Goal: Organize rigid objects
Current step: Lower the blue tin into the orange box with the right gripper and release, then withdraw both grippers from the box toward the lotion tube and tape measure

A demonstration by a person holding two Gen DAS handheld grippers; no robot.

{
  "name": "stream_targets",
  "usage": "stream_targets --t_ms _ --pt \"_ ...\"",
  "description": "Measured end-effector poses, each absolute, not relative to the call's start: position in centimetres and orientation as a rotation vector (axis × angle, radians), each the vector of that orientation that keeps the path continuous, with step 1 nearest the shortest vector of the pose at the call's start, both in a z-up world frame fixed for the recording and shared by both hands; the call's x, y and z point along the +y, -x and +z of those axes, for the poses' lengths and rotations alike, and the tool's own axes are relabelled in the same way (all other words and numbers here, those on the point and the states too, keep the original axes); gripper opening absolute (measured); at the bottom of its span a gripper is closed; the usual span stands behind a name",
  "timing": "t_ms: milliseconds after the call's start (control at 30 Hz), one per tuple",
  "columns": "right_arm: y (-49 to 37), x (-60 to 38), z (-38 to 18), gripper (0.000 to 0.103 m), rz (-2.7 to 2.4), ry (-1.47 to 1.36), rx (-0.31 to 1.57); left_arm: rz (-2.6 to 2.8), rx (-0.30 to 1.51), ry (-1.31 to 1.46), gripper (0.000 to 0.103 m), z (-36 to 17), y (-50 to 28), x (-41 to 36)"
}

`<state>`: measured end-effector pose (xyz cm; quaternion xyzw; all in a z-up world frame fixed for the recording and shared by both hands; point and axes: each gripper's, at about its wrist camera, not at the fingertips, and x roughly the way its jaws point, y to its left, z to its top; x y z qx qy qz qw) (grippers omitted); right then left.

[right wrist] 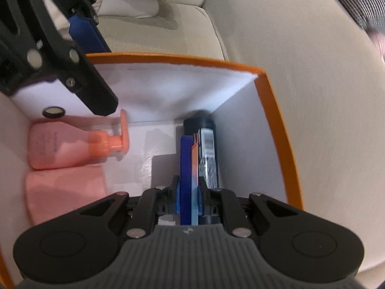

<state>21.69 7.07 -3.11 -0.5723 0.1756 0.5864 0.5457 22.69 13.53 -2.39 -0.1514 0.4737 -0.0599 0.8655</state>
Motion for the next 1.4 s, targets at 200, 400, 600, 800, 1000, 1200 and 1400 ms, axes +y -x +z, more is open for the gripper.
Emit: stream_targets --t_ms 200,400,600,800,1000,1200,1400 --pt "-20.4 7.4 -4.4 0.013 1.406 1.488 0.221 -0.118 0.999 0.313 0.034 -2.2 -22.4 13.7" --pt "-19.8 7.6 -4.9 0.021 1.414 1.512 0.263 -0.124 1.014 0.311 0.034 -2.4 -22.3 13.5" --pt "-21.4 7.6 -3.8 0.034 1.396 1.352 0.475 -0.122 1.015 0.309 0.035 -2.4 -22.0 13.5" --pt "-24.9 7.6 -2.9 0.051 1.278 1.168 0.775 -0.124 1.023 0.311 0.035 -2.6 -22.2 13.5" --pt "-27.5 8.4 -3.7 0.052 1.149 0.974 1.019 -0.128 1.027 0.312 0.035 -2.7 -22.2 13.4" --pt "-27.2 9.5 -3.7 0.036 1.144 0.872 1.059 -0.129 1.031 0.304 0.035 -2.6 -22.2 13.3" --pt "-26.4 9.5 -2.9 0.037 1.169 0.88 1.0 -0.132 1.029 0.301 0.035 -2.6 -22.1 13.4"
